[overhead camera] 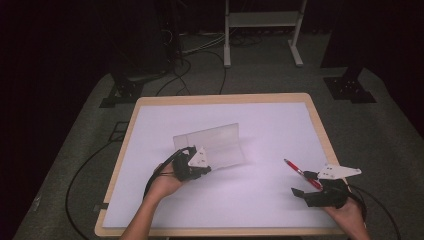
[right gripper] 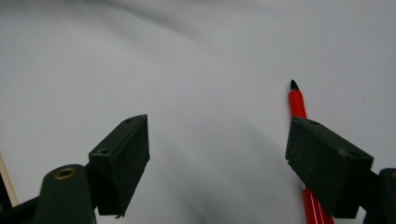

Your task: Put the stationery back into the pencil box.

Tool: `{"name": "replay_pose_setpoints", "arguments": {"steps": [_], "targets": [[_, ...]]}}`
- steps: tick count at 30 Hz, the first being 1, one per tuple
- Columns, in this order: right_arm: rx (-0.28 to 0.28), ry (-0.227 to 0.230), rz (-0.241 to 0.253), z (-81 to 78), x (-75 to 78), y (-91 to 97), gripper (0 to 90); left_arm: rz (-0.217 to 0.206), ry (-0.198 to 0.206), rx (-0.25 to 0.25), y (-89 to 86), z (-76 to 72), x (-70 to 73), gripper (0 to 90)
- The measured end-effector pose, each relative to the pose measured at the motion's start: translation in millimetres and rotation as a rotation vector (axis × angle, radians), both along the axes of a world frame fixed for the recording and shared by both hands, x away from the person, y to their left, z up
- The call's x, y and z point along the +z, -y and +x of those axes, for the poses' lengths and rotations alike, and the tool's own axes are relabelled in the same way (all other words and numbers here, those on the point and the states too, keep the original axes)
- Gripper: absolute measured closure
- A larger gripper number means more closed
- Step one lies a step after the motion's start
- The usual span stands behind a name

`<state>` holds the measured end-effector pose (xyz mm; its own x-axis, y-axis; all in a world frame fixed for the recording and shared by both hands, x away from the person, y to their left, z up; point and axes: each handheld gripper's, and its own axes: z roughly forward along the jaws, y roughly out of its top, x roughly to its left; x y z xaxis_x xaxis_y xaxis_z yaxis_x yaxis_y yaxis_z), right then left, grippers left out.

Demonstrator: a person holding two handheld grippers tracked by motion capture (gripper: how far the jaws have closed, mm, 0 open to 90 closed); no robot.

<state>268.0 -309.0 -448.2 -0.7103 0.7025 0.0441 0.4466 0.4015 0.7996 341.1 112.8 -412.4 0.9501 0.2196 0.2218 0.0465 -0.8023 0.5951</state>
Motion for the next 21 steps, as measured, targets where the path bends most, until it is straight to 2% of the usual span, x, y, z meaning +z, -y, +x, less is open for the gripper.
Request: {"name": "replay_pose_setpoints", "arguments": {"steps": [12,16,21], "targets": [[-0.010,0.006,0.001,-3.1,0.5,5.3,21.4,-0.003,-0.019,-0.043,18.2,-0.9,-6.5,89.4],[-0.008,0.000,0.000,-3.2,1.7,3.8,21.6,0.010,-0.029,-0.063,24.0,-2.2,-10.2,89.5],[-0.004,0.005,-0.001,-2.1,2.1,2.6,21.6,0.005,-0.037,-0.074,28.5,-4.0,-14.8,89.6]]}}
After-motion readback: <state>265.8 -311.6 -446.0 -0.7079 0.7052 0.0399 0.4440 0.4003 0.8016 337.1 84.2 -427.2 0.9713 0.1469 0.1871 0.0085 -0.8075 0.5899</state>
